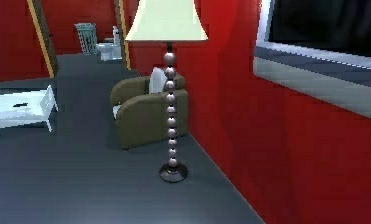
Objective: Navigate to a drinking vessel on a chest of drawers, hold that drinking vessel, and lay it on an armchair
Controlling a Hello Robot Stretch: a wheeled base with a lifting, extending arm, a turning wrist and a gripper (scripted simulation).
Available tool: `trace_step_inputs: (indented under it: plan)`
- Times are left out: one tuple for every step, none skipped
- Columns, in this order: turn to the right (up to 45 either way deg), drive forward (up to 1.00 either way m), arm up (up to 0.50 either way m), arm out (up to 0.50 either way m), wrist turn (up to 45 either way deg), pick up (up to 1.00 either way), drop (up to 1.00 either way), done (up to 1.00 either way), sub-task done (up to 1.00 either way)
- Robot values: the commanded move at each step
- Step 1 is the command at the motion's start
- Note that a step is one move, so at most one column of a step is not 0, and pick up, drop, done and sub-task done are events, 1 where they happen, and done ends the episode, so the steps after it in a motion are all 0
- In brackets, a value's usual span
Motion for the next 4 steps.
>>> trace_step_inputs:
  plan:
    - [0.0,0.00,0.00,0.44,0.0,0.00,0.00,0.00,0.00]
    - [0.0,0.00,0.00,0.00,45.0,0.00,0.00,0.00,0.00]
    - [0.0,0.00,0.00,0.00,45.0,0.00,0.00,0.00,0.00]
    - [0.0,0.00,0.00,0.00,45.0,0.00,0.00,0.00,0.00]
